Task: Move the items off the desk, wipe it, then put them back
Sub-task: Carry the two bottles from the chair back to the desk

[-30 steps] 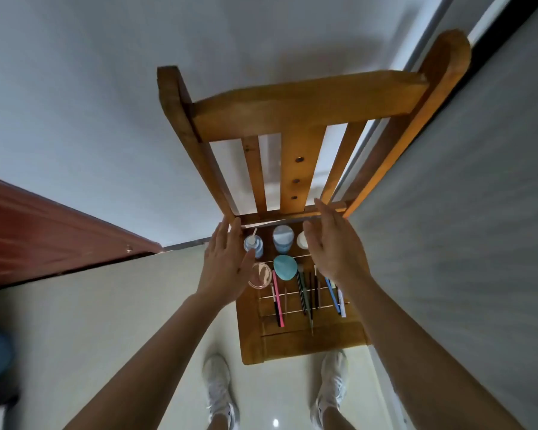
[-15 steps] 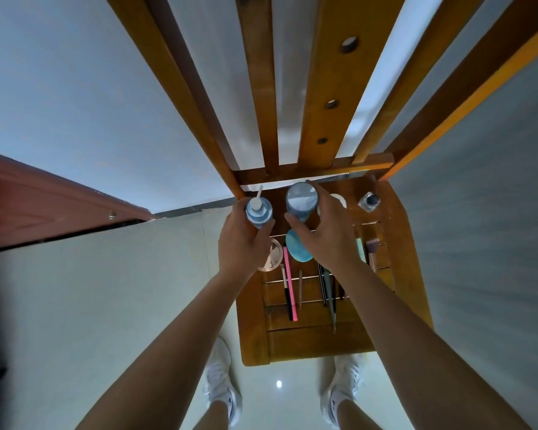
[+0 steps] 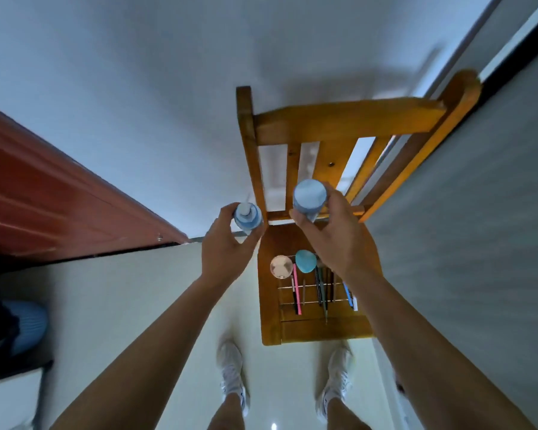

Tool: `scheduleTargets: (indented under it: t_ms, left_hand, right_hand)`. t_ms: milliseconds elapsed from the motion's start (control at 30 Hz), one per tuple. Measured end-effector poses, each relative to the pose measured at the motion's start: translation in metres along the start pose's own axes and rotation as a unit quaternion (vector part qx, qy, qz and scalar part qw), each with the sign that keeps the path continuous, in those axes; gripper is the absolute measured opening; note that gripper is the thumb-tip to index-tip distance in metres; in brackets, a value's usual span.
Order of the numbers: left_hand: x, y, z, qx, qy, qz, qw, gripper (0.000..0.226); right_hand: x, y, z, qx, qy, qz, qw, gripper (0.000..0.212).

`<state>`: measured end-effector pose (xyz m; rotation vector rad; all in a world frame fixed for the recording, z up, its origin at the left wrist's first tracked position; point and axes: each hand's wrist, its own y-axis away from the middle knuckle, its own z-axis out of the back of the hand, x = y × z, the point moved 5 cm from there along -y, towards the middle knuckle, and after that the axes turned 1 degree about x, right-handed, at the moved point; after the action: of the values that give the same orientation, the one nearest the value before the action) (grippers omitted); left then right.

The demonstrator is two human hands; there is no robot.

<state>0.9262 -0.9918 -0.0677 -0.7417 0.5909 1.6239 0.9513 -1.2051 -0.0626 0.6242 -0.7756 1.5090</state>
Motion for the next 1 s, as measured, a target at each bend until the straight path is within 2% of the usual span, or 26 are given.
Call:
scheduleTargets:
  t_ms: [100,233,300,433,633,833,1000]
  left_hand:
    - [-0.038,0.013,0.085,-0.048,-0.021,-0.003,0.999,0.060]
    - [-0.082,0.044,0.192,-0.130,-0.038,-0.036,0.990,0.056]
    - [-0.094,0.073,0.242,-0.193,-0.070,-0.032,0.978,0.050]
    - [-0.096,0.159,0.337,-0.334,-0.114,0.035,0.935,0.052]
    - [-0.061,0.320,0.466,-0.467,-0.135,0.144,0.862,0.037]
    - [0.008,0.487,0.567,-0.540,-0.159,0.222,0.796,0.053]
    - [0.059,0.574,0.625,-0.579,-0.169,0.287,0.744,0.059]
  right_hand:
    - [0.078,-0.009,0.035,-0.006,-0.040,0.034,0.999,0.068]
    - [0.185,-0.020,0.062,-0.022,-0.085,0.157,0.984,0.061]
    - [0.236,-0.019,0.059,0.011,-0.107,0.206,0.973,0.059]
    - [0.343,0.008,0.037,0.092,-0.165,0.307,0.933,0.063]
    - [0.496,0.115,-0.037,0.191,-0.240,0.403,0.863,0.062]
    - [0.613,0.264,-0.145,0.284,-0.264,0.450,0.805,0.060]
    - [0.672,0.363,-0.222,0.364,-0.259,0.469,0.761,0.057]
